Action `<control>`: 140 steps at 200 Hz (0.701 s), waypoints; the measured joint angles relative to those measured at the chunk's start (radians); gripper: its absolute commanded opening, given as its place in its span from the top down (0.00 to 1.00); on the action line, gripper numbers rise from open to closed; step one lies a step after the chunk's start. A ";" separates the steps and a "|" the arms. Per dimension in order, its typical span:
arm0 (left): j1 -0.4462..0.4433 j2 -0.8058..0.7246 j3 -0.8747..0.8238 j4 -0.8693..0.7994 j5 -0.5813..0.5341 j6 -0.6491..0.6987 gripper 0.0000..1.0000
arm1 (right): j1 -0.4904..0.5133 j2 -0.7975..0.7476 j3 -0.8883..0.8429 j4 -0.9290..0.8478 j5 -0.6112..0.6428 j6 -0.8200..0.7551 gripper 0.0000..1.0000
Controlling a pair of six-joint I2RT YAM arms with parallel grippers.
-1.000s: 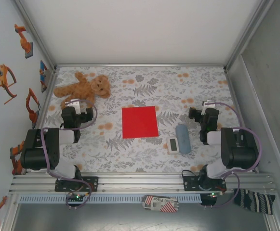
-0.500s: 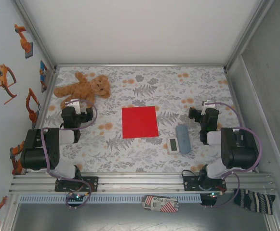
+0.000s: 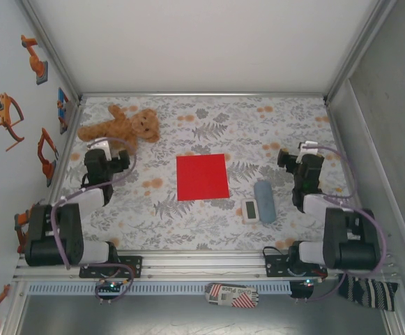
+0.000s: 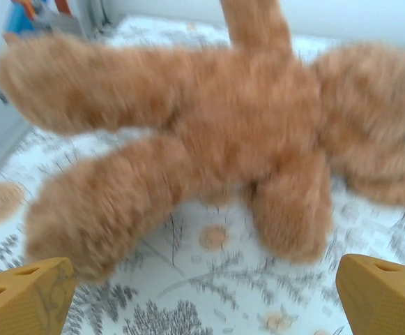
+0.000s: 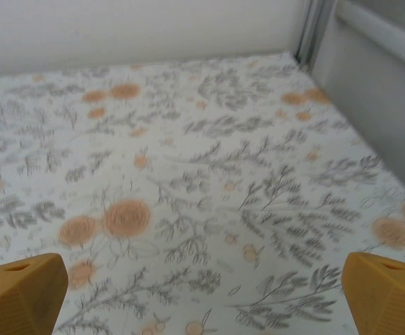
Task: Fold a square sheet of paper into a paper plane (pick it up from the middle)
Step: First fold in half a square sheet of paper at the center of the table.
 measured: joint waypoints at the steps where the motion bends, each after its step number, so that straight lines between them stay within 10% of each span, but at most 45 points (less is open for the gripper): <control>1: 0.000 -0.007 0.006 -0.009 -0.001 -0.003 0.04 | 0.000 -0.004 0.003 -0.007 0.001 0.001 0.00; 86: -0.021 -0.240 0.242 -0.520 0.109 -0.329 0.04 | 0.021 -0.040 0.475 -0.646 -0.180 0.333 0.05; 140: -0.028 -0.241 0.245 -0.613 0.270 -0.419 0.04 | 0.288 0.177 0.612 -0.848 -0.327 0.444 0.10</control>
